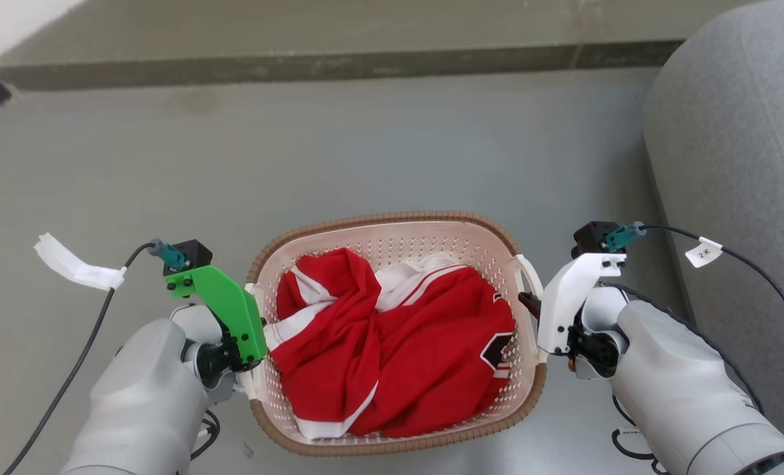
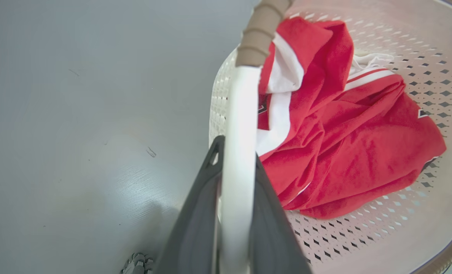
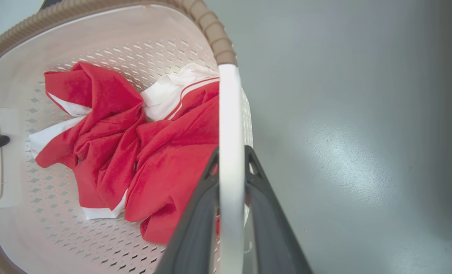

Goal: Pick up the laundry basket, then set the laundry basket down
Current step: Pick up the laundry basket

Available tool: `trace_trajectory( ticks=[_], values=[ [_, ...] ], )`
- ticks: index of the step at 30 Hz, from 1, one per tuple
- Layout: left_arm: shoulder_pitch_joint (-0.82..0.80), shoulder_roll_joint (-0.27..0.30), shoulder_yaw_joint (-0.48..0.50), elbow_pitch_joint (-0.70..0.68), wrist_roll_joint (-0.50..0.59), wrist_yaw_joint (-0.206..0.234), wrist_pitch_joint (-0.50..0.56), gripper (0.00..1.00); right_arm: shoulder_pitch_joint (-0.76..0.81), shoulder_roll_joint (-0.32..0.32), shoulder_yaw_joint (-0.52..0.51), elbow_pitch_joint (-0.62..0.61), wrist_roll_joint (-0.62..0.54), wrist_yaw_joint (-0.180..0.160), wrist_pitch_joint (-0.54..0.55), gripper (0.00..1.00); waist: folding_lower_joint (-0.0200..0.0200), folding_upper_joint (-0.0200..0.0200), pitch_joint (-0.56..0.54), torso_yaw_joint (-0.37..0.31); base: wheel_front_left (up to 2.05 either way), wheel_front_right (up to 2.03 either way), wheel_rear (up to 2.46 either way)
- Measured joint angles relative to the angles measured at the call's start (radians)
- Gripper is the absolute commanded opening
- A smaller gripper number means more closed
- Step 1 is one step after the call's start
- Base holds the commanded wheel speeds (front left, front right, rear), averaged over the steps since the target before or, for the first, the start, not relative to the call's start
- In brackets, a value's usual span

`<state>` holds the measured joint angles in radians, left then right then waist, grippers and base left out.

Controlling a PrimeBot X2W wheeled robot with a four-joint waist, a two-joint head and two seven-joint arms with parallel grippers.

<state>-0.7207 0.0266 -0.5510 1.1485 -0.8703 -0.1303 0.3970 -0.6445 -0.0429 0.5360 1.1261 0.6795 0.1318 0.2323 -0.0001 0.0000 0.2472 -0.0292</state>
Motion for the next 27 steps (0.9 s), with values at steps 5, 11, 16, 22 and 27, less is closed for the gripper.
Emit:
trace_trajectory(
  ticks=[5,11,16,22,27],
  values=[
    [0.009,0.005,0.000,0.001,-0.026,0.000,0.023,0.00,0.007,0.000,0.005,-0.003,0.019,0.000,0.018,0.00,0.0000,0.0000,-0.049,-0.001,0.00,0.00,0.00],
    [0.018,0.010,-0.007,0.001,-0.033,0.000,0.042,0.00,0.015,0.000,0.014,-0.003,0.039,0.000,0.034,0.00,0.0000,0.0000,-0.098,-0.002,0.00,0.00,0.00],
    [0.034,0.011,-0.016,0.002,-0.041,0.000,0.055,0.00,0.019,0.001,0.019,-0.002,0.044,0.000,0.035,0.00,0.0000,0.0000,-0.132,-0.002,0.00,0.00,0.00],
    [0.059,0.011,-0.024,0.004,-0.050,0.000,0.064,0.00,0.032,0.003,0.026,0.005,0.052,0.000,0.043,0.00,0.0000,0.0000,-0.170,0.003,0.00,0.00,0.00],
    [0.079,0.013,-0.030,0.003,-0.051,0.000,0.070,0.00,0.056,0.003,0.041,0.006,0.063,0.000,0.055,0.00,0.0000,0.0000,-0.195,0.005,0.00,0.00,0.00]
  ],
)
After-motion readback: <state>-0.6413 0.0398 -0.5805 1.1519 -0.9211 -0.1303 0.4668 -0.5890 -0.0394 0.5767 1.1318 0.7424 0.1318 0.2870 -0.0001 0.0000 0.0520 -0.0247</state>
